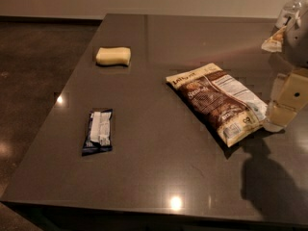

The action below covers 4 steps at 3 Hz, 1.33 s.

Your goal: Move rxbar blueberry near sponge

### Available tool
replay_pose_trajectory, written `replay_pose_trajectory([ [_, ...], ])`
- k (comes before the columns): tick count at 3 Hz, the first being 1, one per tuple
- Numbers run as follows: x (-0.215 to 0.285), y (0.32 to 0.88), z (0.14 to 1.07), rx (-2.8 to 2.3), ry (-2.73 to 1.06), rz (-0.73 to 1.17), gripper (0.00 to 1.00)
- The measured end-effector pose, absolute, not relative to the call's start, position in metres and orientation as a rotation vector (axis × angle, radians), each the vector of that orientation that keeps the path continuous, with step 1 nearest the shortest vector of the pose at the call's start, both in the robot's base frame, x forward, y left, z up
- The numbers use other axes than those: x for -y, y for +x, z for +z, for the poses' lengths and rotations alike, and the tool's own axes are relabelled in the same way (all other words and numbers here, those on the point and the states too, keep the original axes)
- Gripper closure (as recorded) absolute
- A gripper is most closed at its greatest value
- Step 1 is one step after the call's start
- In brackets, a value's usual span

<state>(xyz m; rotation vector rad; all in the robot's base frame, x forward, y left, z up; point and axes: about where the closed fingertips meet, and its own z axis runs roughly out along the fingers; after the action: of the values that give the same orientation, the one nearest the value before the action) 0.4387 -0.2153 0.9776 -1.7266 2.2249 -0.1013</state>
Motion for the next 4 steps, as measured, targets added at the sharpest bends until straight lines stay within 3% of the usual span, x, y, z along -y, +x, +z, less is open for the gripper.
replay_pose_trajectory([
  [1, 0.215, 0.439, 0.978, -2.223, -1.728, -0.102, 0.0],
  [4, 0.096, 0.476, 0.957, -1.868, -2.113, 0.029, 0.0],
])
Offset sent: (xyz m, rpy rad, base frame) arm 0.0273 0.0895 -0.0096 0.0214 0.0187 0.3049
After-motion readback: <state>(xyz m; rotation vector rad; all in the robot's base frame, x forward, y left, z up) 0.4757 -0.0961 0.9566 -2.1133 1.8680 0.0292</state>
